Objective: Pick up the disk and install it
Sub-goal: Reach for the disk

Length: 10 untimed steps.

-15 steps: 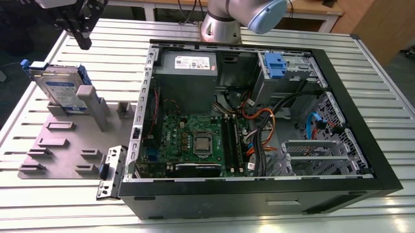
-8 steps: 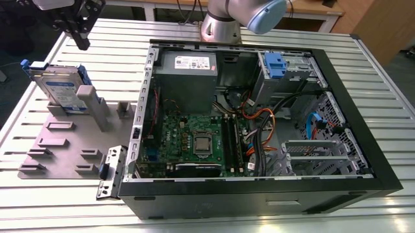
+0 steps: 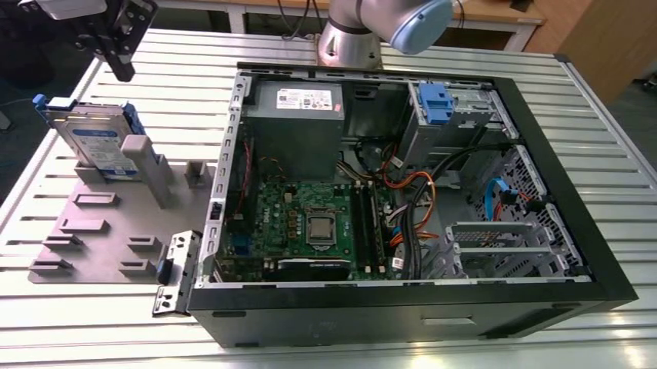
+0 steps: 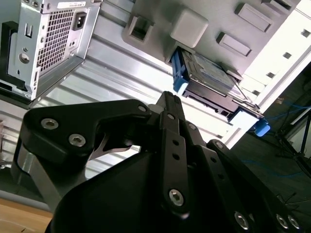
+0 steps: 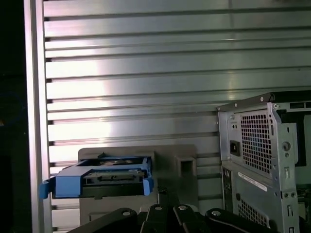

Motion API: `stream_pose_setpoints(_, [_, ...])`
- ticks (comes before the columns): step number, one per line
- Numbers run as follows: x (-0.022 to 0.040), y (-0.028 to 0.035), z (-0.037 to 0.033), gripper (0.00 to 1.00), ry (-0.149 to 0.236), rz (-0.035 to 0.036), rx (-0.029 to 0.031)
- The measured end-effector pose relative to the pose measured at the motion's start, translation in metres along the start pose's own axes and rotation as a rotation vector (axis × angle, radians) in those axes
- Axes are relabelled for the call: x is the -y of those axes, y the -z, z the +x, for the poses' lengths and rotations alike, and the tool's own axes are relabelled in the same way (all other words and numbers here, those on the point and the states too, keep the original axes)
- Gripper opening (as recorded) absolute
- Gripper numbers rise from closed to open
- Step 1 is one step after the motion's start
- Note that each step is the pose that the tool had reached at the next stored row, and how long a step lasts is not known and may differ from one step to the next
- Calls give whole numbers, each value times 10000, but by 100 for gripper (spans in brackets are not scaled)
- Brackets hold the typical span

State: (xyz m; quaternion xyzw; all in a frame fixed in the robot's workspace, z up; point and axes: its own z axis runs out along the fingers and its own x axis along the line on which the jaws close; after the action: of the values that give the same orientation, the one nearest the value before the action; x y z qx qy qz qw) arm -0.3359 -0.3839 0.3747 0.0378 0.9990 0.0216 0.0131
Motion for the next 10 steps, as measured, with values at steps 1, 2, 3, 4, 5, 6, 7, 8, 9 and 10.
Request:
stream_pose_setpoints(1, [1, -9, 12, 11, -1, -1, 1])
stream_pose_setpoints(2, [2, -19, 24, 11, -1, -1, 1])
stream_pose_setpoints(3, [4, -27, 37, 11, -1, 0, -1])
stream_pose_setpoints(4, [5, -35, 50, 11, -1, 1, -1])
stream_pose_setpoints(5, [7, -43, 64, 11, -1, 1, -2])
stream_pose_setpoints(6, [8, -53, 78, 11, -1, 0, -1])
stream_pose_setpoints(7, [9, -62, 90, 11, -1, 0, 0])
stream_pose_setpoints(8, [11, -70, 102, 11, -1, -1, 0])
stream_pose_setpoints(9, [12, -78, 114, 11, -1, 0, -2])
stream_pose_setpoints(10, [13, -86, 121, 11, -1, 1, -4])
